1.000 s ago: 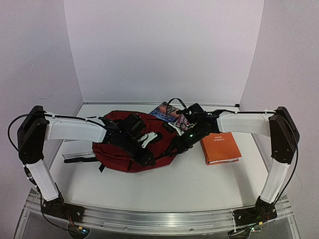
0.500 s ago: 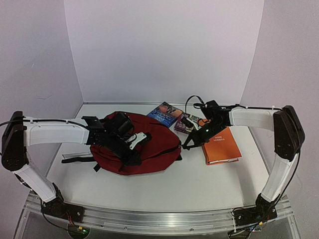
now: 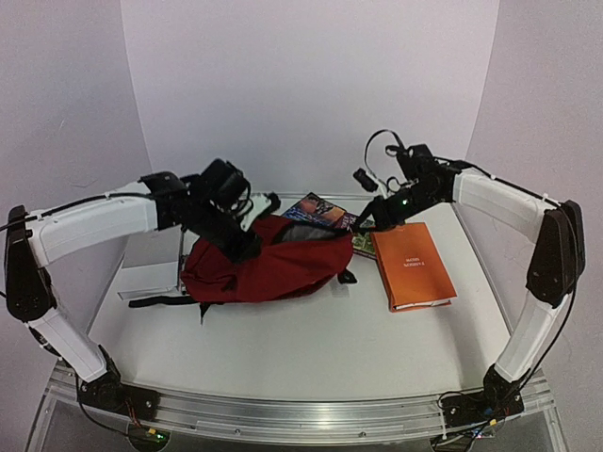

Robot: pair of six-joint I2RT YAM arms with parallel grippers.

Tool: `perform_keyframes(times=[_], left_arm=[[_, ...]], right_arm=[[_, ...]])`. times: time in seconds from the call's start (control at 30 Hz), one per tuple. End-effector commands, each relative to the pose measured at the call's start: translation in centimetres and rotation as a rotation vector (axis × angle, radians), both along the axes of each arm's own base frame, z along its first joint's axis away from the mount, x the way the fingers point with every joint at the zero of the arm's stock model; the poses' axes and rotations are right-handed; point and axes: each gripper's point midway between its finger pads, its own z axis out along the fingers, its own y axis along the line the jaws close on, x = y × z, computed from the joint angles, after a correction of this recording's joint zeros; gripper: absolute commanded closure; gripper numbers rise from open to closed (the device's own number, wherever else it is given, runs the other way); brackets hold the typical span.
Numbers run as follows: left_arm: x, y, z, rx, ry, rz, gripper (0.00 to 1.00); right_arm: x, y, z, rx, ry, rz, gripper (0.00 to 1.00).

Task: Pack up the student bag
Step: Unzip the student bag at the center of the board.

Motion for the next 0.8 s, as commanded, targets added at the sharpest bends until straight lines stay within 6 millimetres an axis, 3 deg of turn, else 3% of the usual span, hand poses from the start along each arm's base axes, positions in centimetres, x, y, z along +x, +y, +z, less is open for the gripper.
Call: perform_keyframes(times=[0.0,0.2,0.23,0.33,0.43,0.53,0.63,0.7,0.77], left_arm=[[8.1,2.4,10.3,-0.026,-0.313,0.148,1.00],[15.5,2.8,18.3,-0.064,-0.625,0.228,1.00],[15.9,2.3,19.6,-0.083,-0.663,0.211,1.00],[14.9,0.6,19.1,-0.111,-0.641,0.101,1.00],[12.1,1.4,14.5,-0.093,-0.534,0.044,1.00],[8.2,4.2,8.7,-0.048,-0.395,0.057,0.97],[4.4,6.8,2.7,0.001,-0.222,0.090,0.76],[2.0,7.0,1.4,-0.031,-0.117,0.096,0.58],[-0.5,5.6,1.2,-0.084,-0.035,0.064,0.47]], right_arm=[[2.4,0.5,9.5,0.114,-0.183,-0.040,1.00],[4.1,1.2,16.2,0.212,-0.288,-0.077,1.00],[4.1,1.3,17.1,0.228,-0.306,-0.077,1.00],[2.9,1.3,17.9,0.256,-0.297,-0.064,1.00],[0.6,1.4,13.8,0.215,-0.213,-0.033,1.00],[-3.2,2.5,8.0,0.153,-0.122,0.034,1.00],[-5.9,3.9,3.3,0.108,-0.065,0.092,1.00],[-6.9,4.9,0.8,0.095,-0.028,0.114,1.00],[-7.6,6.0,-1.3,0.083,0.018,0.135,1.00]])
